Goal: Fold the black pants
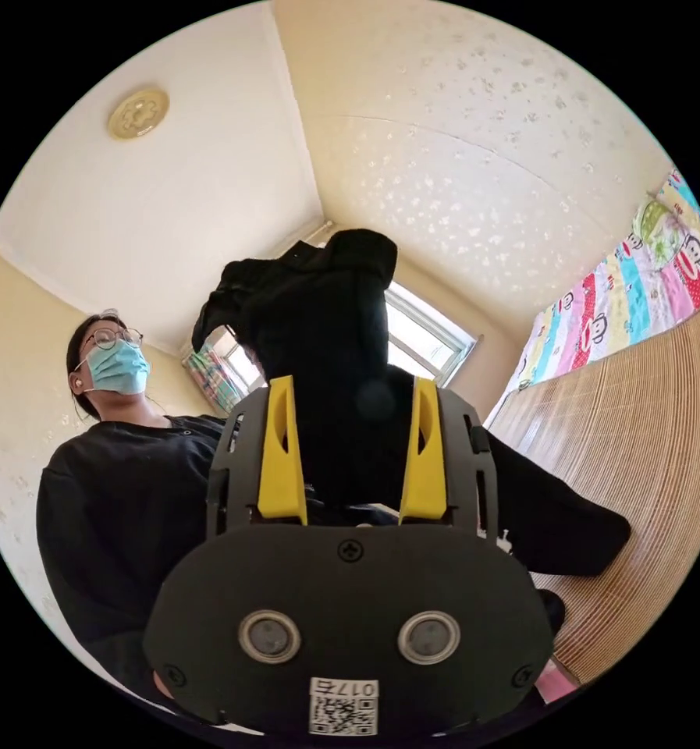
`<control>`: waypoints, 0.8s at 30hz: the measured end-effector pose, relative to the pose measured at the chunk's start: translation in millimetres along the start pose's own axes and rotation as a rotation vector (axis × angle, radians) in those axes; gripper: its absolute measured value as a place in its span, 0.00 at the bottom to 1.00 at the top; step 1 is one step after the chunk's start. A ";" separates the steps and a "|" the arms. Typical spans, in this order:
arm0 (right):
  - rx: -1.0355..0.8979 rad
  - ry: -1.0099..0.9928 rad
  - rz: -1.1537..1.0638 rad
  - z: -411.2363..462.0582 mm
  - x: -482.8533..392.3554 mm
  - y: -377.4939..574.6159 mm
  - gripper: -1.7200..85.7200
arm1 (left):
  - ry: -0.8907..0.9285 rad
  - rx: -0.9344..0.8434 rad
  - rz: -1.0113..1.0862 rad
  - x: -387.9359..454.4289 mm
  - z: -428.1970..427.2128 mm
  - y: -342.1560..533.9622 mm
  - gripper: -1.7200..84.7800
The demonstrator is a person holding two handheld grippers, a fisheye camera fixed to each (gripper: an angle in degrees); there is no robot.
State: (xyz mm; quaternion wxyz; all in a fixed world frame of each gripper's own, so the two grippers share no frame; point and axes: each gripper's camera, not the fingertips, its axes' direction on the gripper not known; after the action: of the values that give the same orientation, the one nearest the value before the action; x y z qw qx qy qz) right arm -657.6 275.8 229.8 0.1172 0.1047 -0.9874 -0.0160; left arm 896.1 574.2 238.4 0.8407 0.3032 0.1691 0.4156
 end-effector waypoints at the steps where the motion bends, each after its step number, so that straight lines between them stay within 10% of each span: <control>1: -0.005 -0.041 0.003 6.9 3.4 -6.2 0.24 | 0.001 -0.007 -0.024 -1.6 1.9 1.8 0.08; 14: 0.102 0.315 -0.436 -4.6 -156.7 -85.5 0.08 | -0.471 -0.177 -0.106 -19.9 -30.3 24.9 0.08; 24: 0.149 0.687 -0.724 84.7 -276.3 -69.9 0.07 | -0.373 -0.348 -0.108 -35.2 2.2 60.9 0.09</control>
State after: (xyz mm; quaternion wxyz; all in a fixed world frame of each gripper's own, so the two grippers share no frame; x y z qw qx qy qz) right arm -400.7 266.2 80.6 0.4147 0.4479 -0.7905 0.0501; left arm 840.0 573.9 280.8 0.9178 0.2158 -0.0468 0.3301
